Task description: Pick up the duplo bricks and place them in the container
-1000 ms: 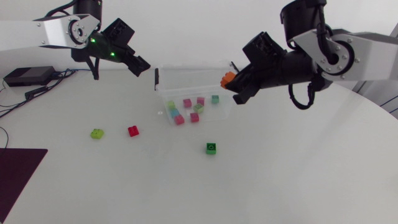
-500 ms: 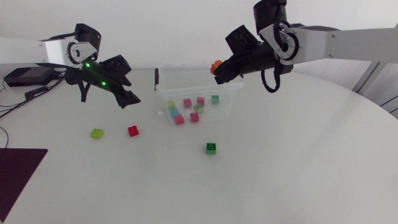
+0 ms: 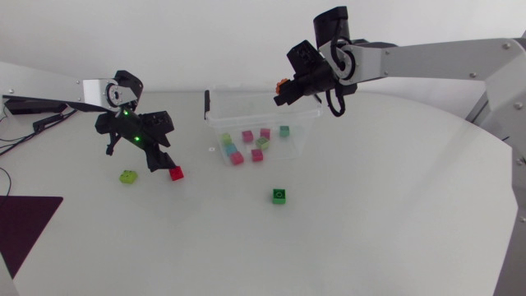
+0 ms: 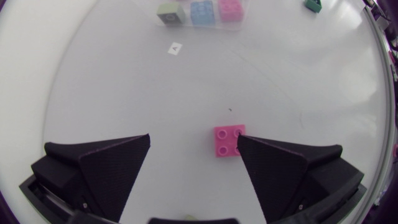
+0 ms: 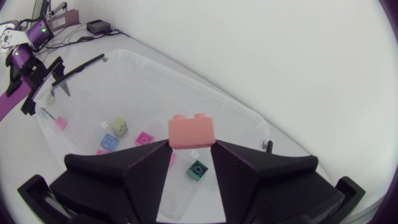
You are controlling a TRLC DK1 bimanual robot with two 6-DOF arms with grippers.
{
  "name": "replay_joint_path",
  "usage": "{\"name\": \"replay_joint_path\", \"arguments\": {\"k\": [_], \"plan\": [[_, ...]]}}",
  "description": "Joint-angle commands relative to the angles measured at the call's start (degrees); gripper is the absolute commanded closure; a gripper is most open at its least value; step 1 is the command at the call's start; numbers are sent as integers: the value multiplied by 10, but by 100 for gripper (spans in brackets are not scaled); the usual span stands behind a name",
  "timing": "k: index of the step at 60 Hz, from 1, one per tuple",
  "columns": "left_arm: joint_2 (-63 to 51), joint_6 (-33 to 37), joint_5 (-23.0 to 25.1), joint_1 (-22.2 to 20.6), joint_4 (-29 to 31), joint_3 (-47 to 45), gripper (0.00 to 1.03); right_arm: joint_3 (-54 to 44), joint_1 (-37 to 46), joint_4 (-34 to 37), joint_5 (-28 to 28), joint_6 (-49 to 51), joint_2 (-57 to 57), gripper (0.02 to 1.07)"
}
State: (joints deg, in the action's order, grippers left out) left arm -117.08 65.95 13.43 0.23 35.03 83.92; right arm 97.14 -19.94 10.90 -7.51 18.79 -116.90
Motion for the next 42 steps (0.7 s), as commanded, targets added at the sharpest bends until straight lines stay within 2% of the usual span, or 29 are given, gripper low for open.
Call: {"name": "replay_joint_path", "arguments": {"k": [1,4,7,15,29,36,42], "plan": [[-15,18,-1,3,32,-4,6,31,2,-4,14,-15,-25,19],[-16,22,0,4,50,2,6,34,0,-3,18,-15,-26,11],[-20,20,0,5,58,8,6,32,-1,-3,19,-15,-25,8],[-61,24,0,7,95,42,6,-16,-11,-5,19,-14,18,8],[-107,21,5,9,115,86,9,-203,-45,-40,-4,13,170,8],[-125,21,12,11,129,110,18,-296,-62,-49,-16,34,232,8],[-140,20,32,14,160,140,44,-366,-72,-49,-35,49,269,9]]}}
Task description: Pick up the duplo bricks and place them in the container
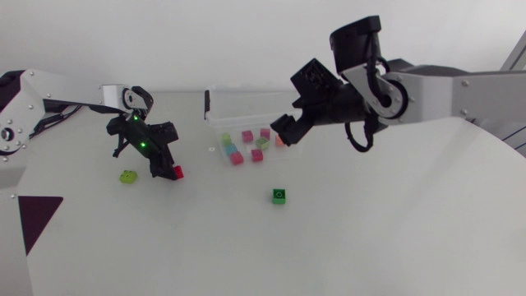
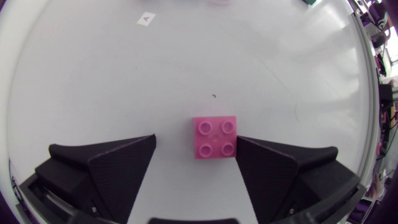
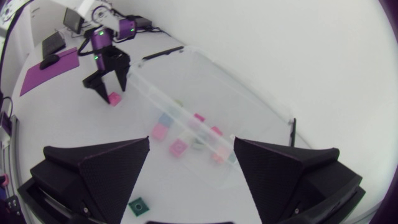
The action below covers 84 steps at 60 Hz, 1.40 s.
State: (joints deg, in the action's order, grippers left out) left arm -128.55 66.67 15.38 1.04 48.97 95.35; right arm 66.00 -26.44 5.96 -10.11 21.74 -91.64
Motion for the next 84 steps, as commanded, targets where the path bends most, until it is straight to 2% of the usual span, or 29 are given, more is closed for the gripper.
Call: {"name": "replay_joint_path", "arguments": {"k": [1,2,3,5,7,17,33,48,64,69,73,83,84], "plan": [[-25,13,12,6,21,26,45,-65,-8,0,-13,23,20,9],[-26,12,17,7,24,29,54,-74,-8,0,-19,26,23,9],[-26,12,17,7,24,30,55,-80,-8,0,-22,29,25,9],[-24,10,24,8,25,34,74,-97,-10,1,-30,37,29,9],[-21,7,26,9,25,34,82,-109,-10,1,-35,43,30,9],[4,6,40,11,36,30,83,-145,-12,2,-52,79,22,9],[88,-11,72,9,46,16,83,-135,-12,7,-67,134,-55,11],[157,-45,106,-16,46,12,83,-110,-12,13,-67,167,-126,13],[212,-108,137,-48,11,21,83,-75,-5,14,-67,182,-172,14],[219,-133,143,-58,-3,32,83,-71,-9,20,-67,184,-181,23],[221,-153,149,-64,-18,41,83,-72,-11,20,-67,185,-185,34],[224,-208,149,-94,-73,44,83,-89,-13,20,-67,190,-182,80],[224,-212,149,-97,-79,43,83,-90,-13,18,-67,190,-181,81]]}}
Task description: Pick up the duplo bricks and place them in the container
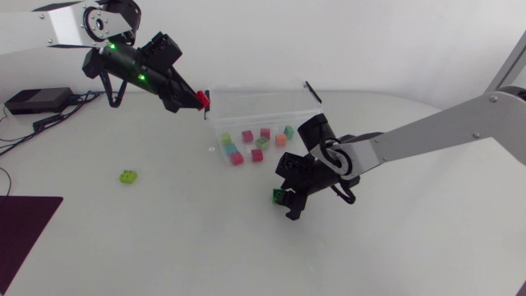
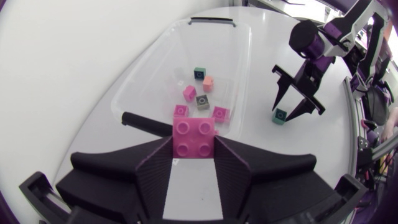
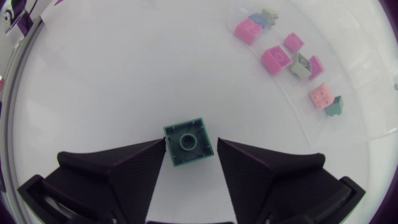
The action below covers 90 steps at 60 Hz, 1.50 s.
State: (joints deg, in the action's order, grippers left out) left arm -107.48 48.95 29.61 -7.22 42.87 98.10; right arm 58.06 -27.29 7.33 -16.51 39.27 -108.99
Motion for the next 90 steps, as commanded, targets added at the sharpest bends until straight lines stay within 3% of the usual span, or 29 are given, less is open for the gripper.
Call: {"name": "replay_joint_path", "arguments": {"k": [1,15,28,32,35,37,38,42,62,82,90], "plan": [[13,-42,7,-17,-28,15,83,-14,-5,2,-3,15,-6,81],[-6,-101,5,-48,-106,21,82,-46,-6,8,-3,13,52,81],[-54,-122,-29,-64,-132,53,79,-48,-1,44,-2,10,140,81],[-63,-127,-49,-63,-146,56,71,-40,4,59,-2,10,163,81],[-72,-130,-59,-61,-153,60,50,-31,11,71,-1,10,178,81],[-81,-136,-74,-59,-153,67,24,-22,19,80,-1,10,189,81],[-84,-136,-75,-57,-153,68,16,-16,22,87,-1,11,195,81],[-84,-145,-82,-52,-155,68,6,-4,28,98,-1,12,205,81],[-31,-169,-111,-5,-155,5,5,101,58,124,0,-13,221,81],[45,-154,-139,97,-157,-124,5,209,85,74,27,-67,142,81],[51,-141,-184,114,-157,-189,5,250,85,51,38,-89,100,81]]}}
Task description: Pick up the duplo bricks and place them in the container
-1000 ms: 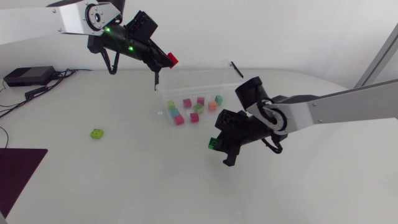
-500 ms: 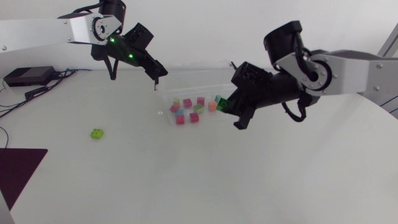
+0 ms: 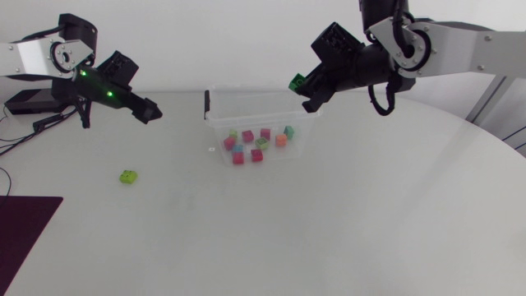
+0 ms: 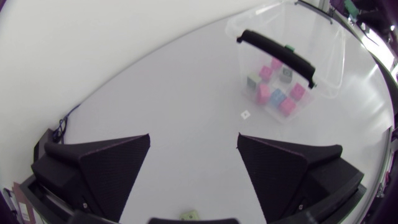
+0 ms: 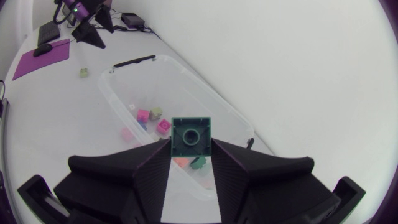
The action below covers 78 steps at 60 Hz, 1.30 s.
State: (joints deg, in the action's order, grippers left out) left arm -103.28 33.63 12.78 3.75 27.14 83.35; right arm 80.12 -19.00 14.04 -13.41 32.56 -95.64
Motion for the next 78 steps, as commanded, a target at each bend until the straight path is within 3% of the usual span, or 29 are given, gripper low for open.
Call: {"name": "replay_joint_path", "arguments": {"k": [1,22,26,30,32,43,67,72,78], "plan": [[9,12,-21,6,0,-49,5,35,2,-18,9,-24,-39,81],[13,-30,-86,30,1,-118,5,131,-5,-53,68,-56,-164,78],[11,-40,-94,35,1,-124,5,143,-7,-55,80,-59,-181,54],[11,-54,-108,35,1,-132,5,147,-8,-56,95,-65,-190,12],[11,-60,-116,35,1,-137,5,145,-8,-57,95,-69,-187,7],[-8,-94,-156,44,-8,-142,5,97,-6,-66,95,-83,-142,7],[-102,-115,-156,63,-3,-113,8,-78,-16,-89,84,-93,27,7],[-104,-117,-156,64,1,-109,13,-109,-18,-88,83,-93,60,7],[-105,-119,-156,64,3,-109,31,-146,-17,-85,77,-92,97,7]]}}
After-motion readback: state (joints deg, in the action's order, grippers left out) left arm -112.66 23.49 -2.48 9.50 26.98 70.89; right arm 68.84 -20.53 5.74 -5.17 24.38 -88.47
